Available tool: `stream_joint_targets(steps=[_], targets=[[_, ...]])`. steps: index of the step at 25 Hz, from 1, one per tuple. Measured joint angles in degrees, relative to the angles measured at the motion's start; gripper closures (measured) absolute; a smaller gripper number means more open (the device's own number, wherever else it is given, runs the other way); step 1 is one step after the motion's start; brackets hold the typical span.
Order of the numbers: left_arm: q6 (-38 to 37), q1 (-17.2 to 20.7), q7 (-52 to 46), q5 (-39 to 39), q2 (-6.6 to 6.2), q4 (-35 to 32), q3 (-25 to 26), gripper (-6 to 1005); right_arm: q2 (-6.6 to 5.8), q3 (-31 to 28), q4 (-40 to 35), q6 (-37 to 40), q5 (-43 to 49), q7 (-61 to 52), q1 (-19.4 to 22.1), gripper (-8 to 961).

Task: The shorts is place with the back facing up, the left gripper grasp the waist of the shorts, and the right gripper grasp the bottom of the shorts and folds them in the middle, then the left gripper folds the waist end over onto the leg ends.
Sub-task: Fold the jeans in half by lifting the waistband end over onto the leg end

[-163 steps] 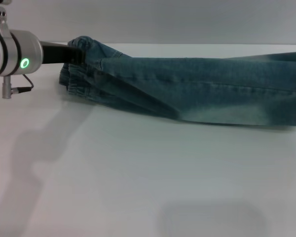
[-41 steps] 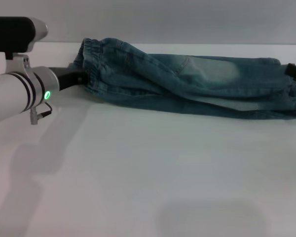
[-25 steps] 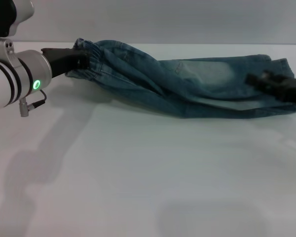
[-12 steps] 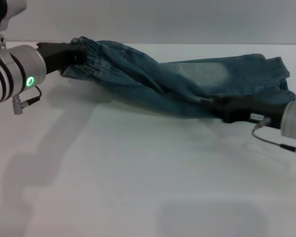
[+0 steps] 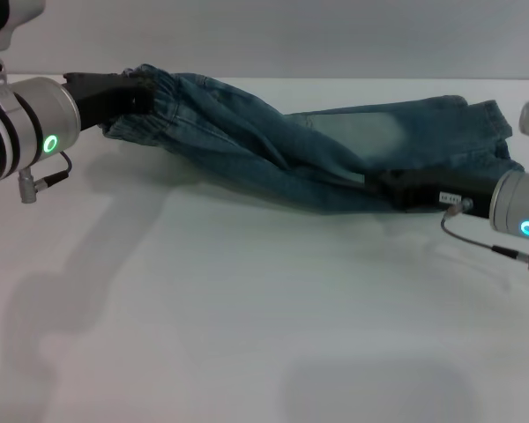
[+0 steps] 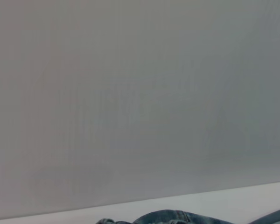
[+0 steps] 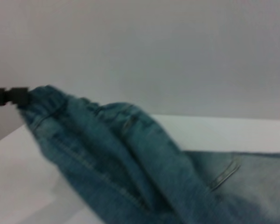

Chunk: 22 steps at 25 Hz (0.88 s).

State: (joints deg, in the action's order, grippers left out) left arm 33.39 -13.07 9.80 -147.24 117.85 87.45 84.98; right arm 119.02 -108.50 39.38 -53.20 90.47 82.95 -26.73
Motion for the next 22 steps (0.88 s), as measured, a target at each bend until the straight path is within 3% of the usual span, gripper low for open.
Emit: stream_joint_targets(steps=[2,11,16,22], targets=[[0.23,0.18,0.54,0.28,0.00,0.23,0.01,973,-0.16,0.00,-0.16,2.39,-0.01,0.00,-0.69,955],[2.34,1.45,0.77,0.43,0.00,3.68,0.04,973,-0.53,0.03,-0.23,12.87,0.26,0.30,-3.60,955],[3.07,3.21,0.96,0.47,0.00,8.19,-0.51,973,0.24,1.89,5.75,10.08,-0.68,0.09,-0.18,955],[3.11,4.14,1.00,0.46,0.00,10.24,-1.38,973,0.07,11.19,9.12,8.55,-8.77,0.33,3.13,955]])
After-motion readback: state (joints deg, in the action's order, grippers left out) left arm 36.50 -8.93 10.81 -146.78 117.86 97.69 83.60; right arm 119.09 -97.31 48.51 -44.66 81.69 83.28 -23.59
